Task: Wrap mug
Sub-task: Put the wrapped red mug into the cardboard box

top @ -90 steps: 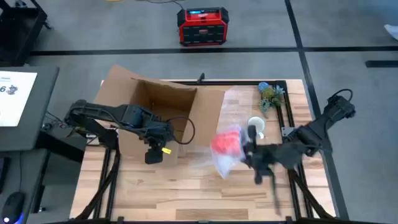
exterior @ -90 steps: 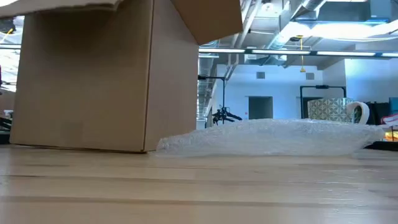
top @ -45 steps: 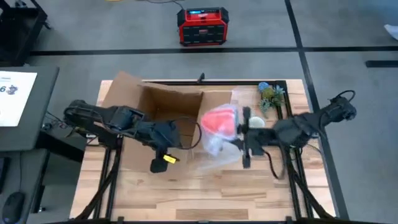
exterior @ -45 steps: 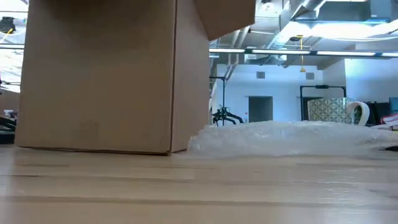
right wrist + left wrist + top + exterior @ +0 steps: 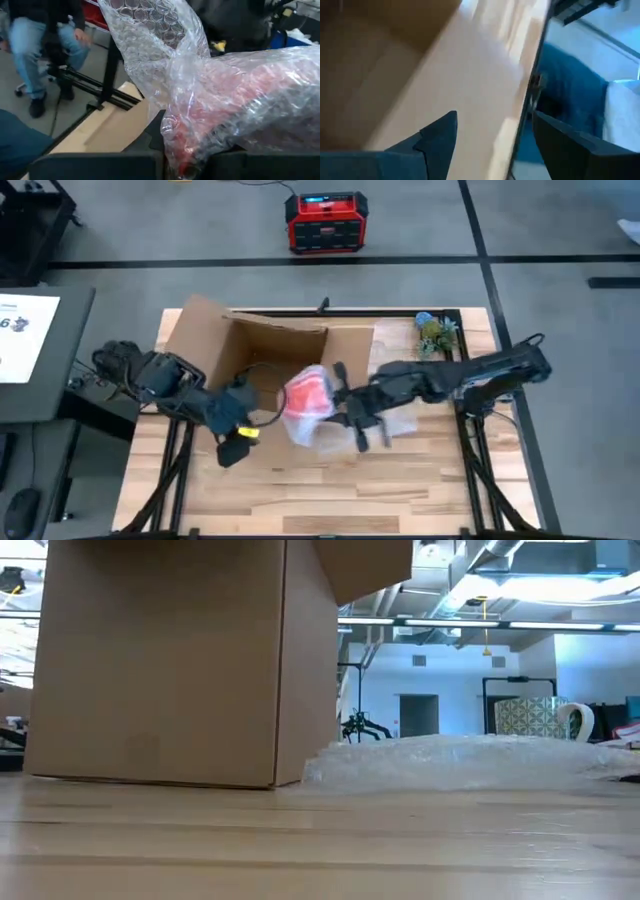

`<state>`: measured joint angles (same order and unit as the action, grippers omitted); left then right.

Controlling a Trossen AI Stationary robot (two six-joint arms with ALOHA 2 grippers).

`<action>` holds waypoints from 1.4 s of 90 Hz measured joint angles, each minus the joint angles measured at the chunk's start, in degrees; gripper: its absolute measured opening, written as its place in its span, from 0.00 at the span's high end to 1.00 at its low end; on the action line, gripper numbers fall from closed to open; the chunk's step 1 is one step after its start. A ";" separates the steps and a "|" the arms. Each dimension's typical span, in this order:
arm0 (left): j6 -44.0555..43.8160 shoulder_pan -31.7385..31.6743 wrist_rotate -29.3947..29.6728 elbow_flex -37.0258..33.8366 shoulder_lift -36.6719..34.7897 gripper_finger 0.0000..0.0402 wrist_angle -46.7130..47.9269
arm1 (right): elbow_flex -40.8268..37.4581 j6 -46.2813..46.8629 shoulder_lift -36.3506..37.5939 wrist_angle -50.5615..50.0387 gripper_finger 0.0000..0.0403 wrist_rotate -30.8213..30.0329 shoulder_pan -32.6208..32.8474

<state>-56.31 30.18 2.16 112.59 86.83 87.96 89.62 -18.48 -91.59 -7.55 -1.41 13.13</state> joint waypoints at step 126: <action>-30.52 31.55 45.76 -15.39 15.44 0.41 2.12 | 18.69 8.73 -10.48 -32.95 0.96 -0.28 -4.92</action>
<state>-86.83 61.73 47.91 97.20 102.27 90.08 108.31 -9.75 -102.07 -40.50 -1.69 8.21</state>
